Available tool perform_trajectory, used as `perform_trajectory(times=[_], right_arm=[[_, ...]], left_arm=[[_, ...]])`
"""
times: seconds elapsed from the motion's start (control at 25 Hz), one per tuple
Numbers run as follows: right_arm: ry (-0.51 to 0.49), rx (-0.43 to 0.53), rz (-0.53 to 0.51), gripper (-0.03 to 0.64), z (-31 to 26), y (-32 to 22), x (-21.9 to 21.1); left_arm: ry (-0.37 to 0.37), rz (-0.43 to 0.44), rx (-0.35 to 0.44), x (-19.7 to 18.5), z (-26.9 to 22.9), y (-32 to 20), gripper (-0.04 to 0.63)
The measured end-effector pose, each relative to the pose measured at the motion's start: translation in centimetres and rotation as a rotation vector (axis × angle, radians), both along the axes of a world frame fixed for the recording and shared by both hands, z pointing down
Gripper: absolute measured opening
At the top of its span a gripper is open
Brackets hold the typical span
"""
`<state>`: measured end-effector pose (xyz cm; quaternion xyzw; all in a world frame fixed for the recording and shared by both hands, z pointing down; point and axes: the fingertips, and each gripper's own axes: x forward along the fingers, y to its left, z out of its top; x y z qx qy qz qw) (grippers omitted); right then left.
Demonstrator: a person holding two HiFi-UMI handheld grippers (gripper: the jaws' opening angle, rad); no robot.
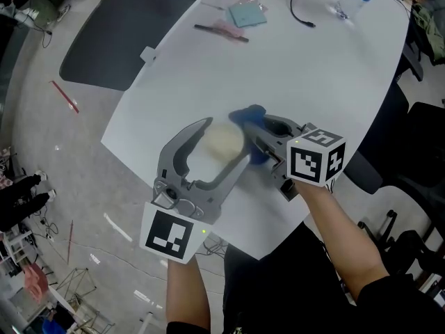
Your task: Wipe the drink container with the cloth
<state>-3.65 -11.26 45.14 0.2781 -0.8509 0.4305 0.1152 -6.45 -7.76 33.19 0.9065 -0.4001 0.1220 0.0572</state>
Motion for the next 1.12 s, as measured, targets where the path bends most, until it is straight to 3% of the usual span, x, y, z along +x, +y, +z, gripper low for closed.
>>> perform_trajectory(times=[0.16,0.28,0.4,0.56,0.72,0.92,1.0,1.12], right_arm=[[0.028,0.011,0.002,0.057,0.0,0.0,0.0],[0.051,0.026,0.009,0.057,-0.1,0.0,0.2],[0.079,0.048,0.017,0.057,-0.2,0.1,0.4],[0.113,0.089,0.018,0.057,-0.4,0.0,0.2],[0.118,0.089,0.016,0.057,-0.3,0.1,0.3],[0.121,0.091,0.013,0.057,-0.5,0.2,0.2],[0.116,0.098,0.014,0.057,-0.8,0.3,0.3],[0.113,0.126,0.016,0.057,-1.7,0.4,0.7]], left_arm=[[-0.041,-0.106,0.032,-0.4,-0.3,0.0,0.282],[-0.007,-0.296,0.069,-0.7,-0.7,0.3,0.285],[-0.007,-0.502,0.047,-1.2,-0.2,0.6,0.285],[-0.051,-0.614,0.032,-1.0,0.2,0.0,0.287],[-0.080,-0.641,0.032,-1.0,0.2,-0.4,0.287],[-0.059,-0.575,0.025,-1.0,0.0,-0.6,0.284],[-0.044,-0.503,0.011,-1.0,0.1,-0.5,0.282],[-0.028,-0.304,-0.009,-0.9,0.3,-0.2,0.279]])
